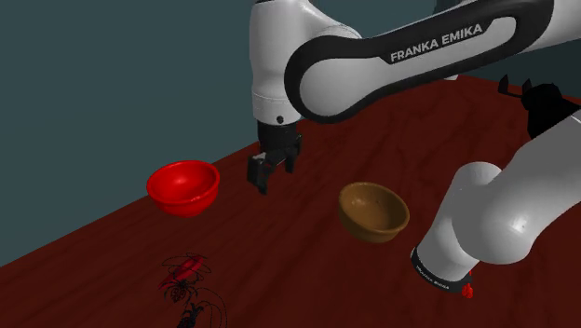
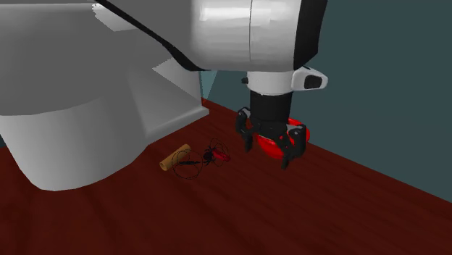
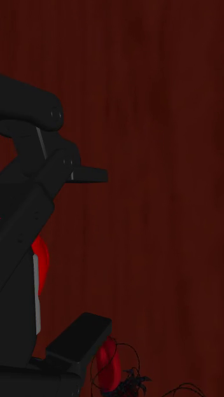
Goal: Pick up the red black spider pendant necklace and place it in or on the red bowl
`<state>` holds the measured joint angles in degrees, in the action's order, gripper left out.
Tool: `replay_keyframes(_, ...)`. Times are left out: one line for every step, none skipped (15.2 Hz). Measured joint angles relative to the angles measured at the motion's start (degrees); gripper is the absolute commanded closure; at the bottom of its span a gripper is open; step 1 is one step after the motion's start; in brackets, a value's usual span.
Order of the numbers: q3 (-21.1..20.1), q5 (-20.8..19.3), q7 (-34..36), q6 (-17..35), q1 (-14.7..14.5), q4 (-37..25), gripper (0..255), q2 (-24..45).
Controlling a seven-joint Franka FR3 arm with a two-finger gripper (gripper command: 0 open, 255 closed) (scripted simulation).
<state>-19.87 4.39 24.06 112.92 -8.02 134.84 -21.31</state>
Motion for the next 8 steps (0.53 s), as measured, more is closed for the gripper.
replay_keyframes(-0.73, 0.11, 0.77, 1.01, -0.26, -0.35, 0, 1.26)
replay_keyframes(-1.60, 0.02, 1.78, 1.80, -0.47, -1.46, 0, 3.04)
replay_keyframes(-2.69, 0.10, 3.13, 2.55, -0.94, -2.24, 0, 4.48)
replay_keyframes(-3.36, -0.10, 3.89, 3.23, -1.08, -3.23, 0, 6.07)
replay_keyframes(-4.07, -0.50, 4.78, 4.03, -1.18, -4.47, 0, 8.06)
replay_keyframes(-5.12, -0.76, 6.20, 5.22, -1.61, -5.07, 0, 9.83)
replay_keyframes(-5.92, -1.08, 7.34, 5.99, -1.93, -5.93, 0, 11.41)
replay_keyframes(-6.57, -1.73, 8.35, 6.57, -2.08, -7.42, 0, 13.44)
